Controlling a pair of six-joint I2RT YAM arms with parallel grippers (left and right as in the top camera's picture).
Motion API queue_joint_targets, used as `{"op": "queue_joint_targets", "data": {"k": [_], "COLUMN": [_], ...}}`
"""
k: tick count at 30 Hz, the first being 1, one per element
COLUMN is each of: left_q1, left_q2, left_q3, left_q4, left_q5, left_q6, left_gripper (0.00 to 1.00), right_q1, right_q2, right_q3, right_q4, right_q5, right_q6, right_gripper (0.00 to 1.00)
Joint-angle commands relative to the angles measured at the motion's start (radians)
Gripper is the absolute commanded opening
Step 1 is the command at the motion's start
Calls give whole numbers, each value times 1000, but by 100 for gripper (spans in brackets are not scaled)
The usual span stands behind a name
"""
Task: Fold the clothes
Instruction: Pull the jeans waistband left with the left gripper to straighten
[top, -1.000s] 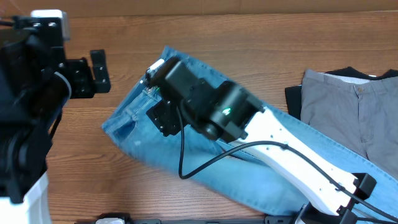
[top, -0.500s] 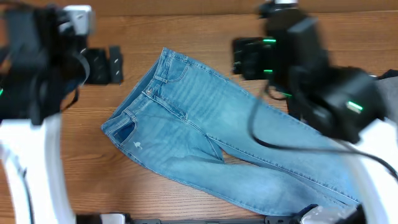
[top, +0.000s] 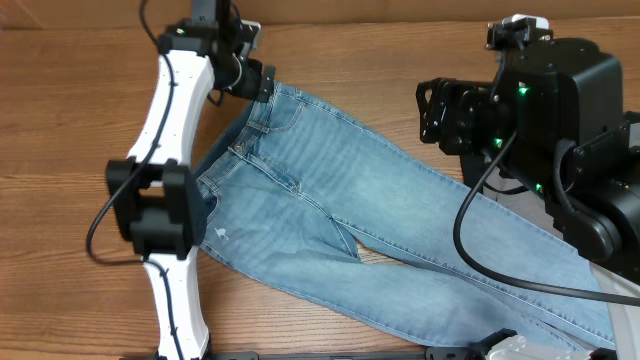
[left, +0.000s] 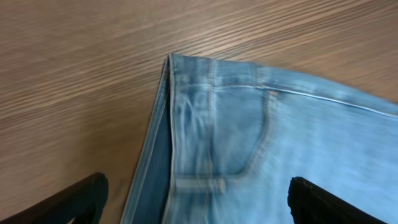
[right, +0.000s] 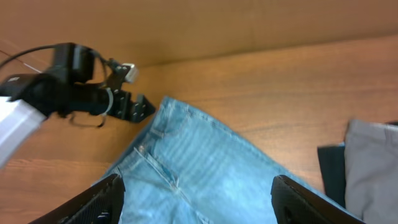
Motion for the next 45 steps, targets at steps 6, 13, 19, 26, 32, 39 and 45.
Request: {"op": "queue_joint_targets", "data": {"k": [6,13,19,26,32,39,45], "left_q1": [-4,-7,19,184,444,678,729], "left_q2": [185,232,247,194,99,-24,-137], "left_q3": [3,2,3,58,153,192,192], "left_q4": [163,221,178,41,-84,-128,-138], "left_q5": [46,43,-236,-669,-526,-254,-183], "left_q6": [23,19,-57,-237,-328,-282,-254], "left_gripper": [98,56,4,4,4,6,38], "right_q1": [-3,-3,-3,-3,-13,-38,-71], "right_q2": [-3,4,5,23,85,206,352], "right_q3": [8,8,2,-16,-39,-62,-63], "right_q4": [-78,-106,-109,-133,-156,-148,-116], "right_q5": [-7,-7,25,92,102,87,88], "right_q6": [24,27,29,109,179,192,191], "right_gripper": [79,79,77,74,73,76,79]}}
